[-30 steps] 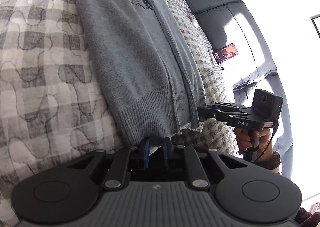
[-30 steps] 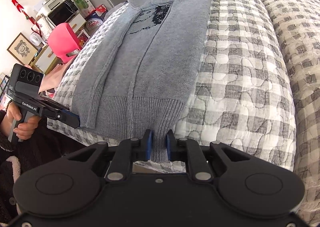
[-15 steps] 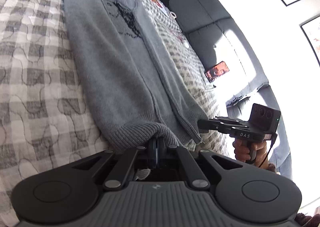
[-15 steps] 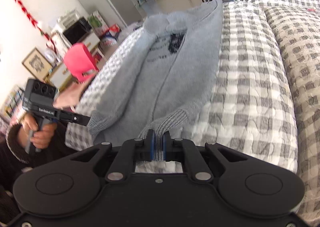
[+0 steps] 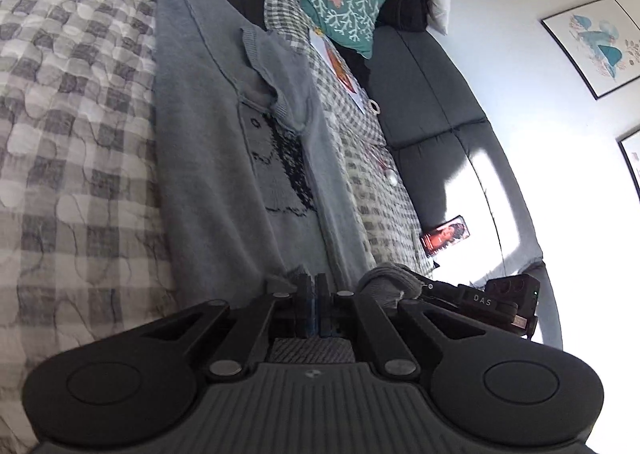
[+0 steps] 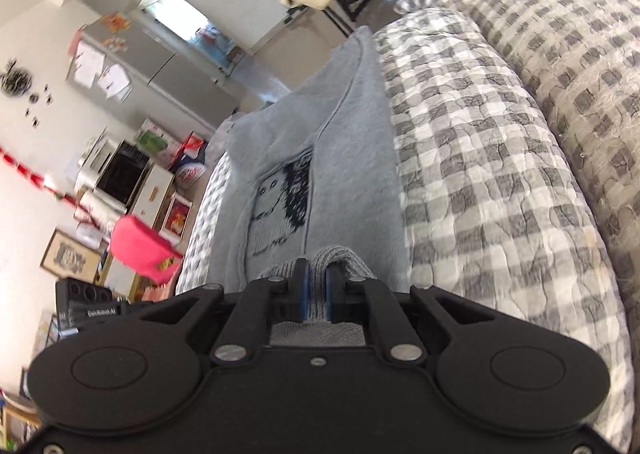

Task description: Fold clothes

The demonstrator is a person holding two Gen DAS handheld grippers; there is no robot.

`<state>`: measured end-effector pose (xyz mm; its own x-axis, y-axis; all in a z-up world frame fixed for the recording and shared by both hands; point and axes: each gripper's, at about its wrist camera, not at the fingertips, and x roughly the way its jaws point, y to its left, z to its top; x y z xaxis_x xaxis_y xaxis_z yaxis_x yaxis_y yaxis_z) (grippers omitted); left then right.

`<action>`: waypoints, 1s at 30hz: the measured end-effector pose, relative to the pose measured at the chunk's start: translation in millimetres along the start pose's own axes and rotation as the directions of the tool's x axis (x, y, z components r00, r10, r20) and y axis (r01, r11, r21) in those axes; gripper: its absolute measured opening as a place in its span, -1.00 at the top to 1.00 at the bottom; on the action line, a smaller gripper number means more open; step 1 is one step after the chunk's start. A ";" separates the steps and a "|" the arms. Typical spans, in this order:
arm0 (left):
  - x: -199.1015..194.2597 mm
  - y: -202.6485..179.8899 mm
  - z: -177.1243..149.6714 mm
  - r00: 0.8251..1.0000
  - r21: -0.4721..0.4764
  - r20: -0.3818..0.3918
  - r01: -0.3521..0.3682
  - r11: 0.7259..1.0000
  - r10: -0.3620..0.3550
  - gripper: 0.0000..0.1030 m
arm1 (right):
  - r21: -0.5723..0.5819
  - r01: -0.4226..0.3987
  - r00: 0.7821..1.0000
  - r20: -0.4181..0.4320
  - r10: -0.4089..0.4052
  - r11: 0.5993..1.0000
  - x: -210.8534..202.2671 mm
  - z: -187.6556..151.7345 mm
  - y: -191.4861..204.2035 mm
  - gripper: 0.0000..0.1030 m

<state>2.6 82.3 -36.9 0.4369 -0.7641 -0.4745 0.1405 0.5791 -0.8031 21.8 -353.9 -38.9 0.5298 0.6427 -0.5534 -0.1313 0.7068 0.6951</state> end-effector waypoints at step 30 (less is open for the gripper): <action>-19.5 -8.0 -56.8 0.987 0.273 0.142 0.030 0.961 -0.071 0.90 | -0.364 0.066 0.985 0.172 -0.003 0.929 2.7 -36.4 26.5 0.82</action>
<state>-57.6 76.4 -41.7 0.5475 -0.7553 -0.3604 0.3909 0.6116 -0.6879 -10.7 -322.7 -38.8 0.6663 0.5804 -0.4681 -0.3923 0.8067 0.4419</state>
